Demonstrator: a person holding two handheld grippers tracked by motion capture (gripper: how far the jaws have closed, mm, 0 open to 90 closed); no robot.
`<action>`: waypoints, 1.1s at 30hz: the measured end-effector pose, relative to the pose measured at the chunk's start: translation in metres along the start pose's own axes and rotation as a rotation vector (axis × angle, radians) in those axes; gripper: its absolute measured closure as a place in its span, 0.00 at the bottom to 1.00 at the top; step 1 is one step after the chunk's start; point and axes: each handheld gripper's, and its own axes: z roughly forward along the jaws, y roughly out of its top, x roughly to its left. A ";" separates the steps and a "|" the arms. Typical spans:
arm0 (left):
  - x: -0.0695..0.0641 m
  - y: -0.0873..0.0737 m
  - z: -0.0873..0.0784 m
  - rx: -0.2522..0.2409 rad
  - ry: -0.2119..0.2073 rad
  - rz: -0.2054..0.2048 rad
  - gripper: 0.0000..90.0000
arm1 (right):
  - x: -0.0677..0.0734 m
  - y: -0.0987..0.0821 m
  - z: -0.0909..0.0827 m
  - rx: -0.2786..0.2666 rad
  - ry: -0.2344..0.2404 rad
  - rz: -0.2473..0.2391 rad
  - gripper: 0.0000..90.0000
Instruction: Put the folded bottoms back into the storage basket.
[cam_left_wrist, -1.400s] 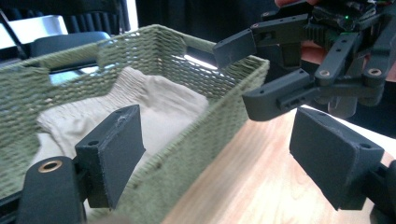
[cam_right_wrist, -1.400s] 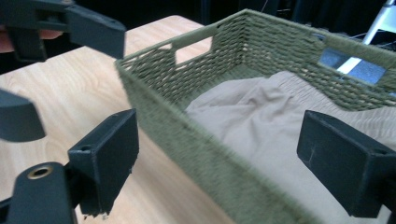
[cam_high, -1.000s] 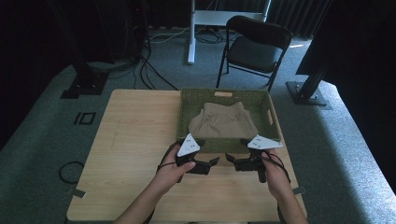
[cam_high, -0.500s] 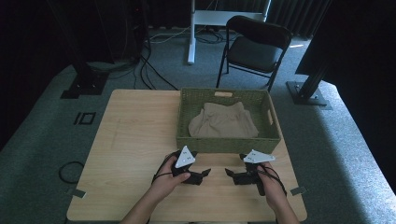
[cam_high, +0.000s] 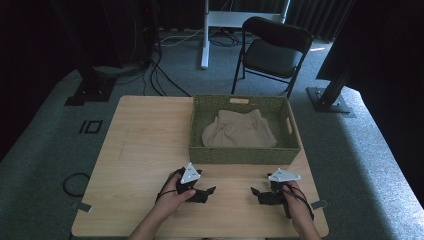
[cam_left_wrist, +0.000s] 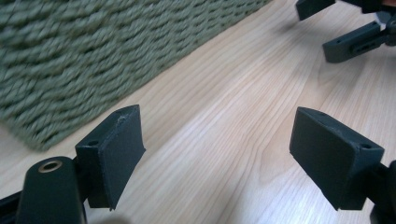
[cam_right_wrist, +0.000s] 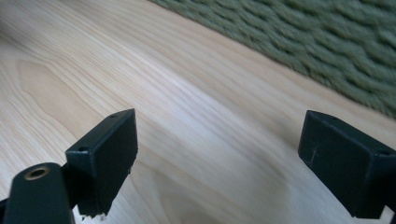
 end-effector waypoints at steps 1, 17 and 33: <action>0.001 -0.001 -0.001 0.001 0.005 0.001 0.21 | -0.001 -0.002 -0.001 0.006 -0.006 0.005 0.13; 0.026 -0.030 -0.018 0.104 0.125 -0.068 0.21 | -0.027 -0.028 -0.020 0.050 -0.115 0.088 0.13; 0.033 -0.035 -0.021 0.172 0.272 -0.109 0.15 | -0.030 -0.032 -0.021 0.051 -0.142 0.108 0.13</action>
